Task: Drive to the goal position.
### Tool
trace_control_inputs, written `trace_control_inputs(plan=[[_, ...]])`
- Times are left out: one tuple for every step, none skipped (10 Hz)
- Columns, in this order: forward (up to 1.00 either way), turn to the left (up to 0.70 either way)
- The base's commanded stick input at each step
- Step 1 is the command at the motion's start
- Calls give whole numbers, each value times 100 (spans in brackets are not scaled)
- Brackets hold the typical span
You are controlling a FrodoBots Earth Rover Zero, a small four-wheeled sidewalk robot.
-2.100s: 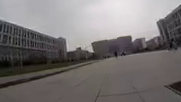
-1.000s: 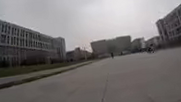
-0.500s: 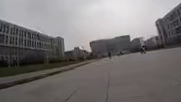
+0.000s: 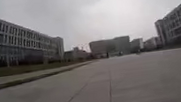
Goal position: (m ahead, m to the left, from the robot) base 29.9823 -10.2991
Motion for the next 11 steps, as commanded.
trace_control_inputs(plan=[[70, -1], [70, -1], [70, -1], [70, -1], [70, -1], [70, -1], [70, -1], [70, -1], [70, -1], [70, -1], [70, -1]])
